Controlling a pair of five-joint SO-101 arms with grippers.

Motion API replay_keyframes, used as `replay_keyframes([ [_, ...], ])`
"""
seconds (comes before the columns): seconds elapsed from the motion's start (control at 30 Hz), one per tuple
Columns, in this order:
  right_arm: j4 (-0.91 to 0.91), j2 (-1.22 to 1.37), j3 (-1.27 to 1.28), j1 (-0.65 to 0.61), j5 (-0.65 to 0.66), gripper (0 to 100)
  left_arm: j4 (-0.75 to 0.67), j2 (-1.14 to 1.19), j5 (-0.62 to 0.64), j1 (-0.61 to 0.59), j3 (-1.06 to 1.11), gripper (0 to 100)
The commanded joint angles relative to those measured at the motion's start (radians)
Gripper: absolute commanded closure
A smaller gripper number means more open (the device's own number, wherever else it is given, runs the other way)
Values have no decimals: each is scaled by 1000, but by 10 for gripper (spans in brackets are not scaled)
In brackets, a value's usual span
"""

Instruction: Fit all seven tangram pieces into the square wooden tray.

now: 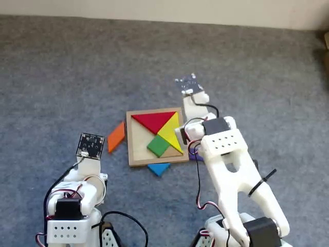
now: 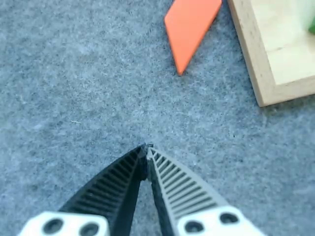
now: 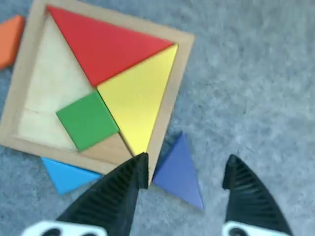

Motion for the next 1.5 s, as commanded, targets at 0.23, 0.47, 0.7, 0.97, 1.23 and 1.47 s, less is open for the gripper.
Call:
replay_keyframes([
  [0.23,35,156,-7,15,100,735,6,-27,3,-12,21,993],
  [0.47,42,153,-7,1,97,735,6,-27,3,-12,21,993],
  [0.7,84,-4,18,-25,-26,735,6,-27,3,-12,21,993],
  [0.97,268,-128,21,73,-109,735,6,-27,3,-12,21,993],
  [1.23,294,-294,225,116,-106,735,6,-27,3,-12,21,993],
  [1.47,294,-529,343,185,-100,735,6,-27,3,-12,21,993],
])
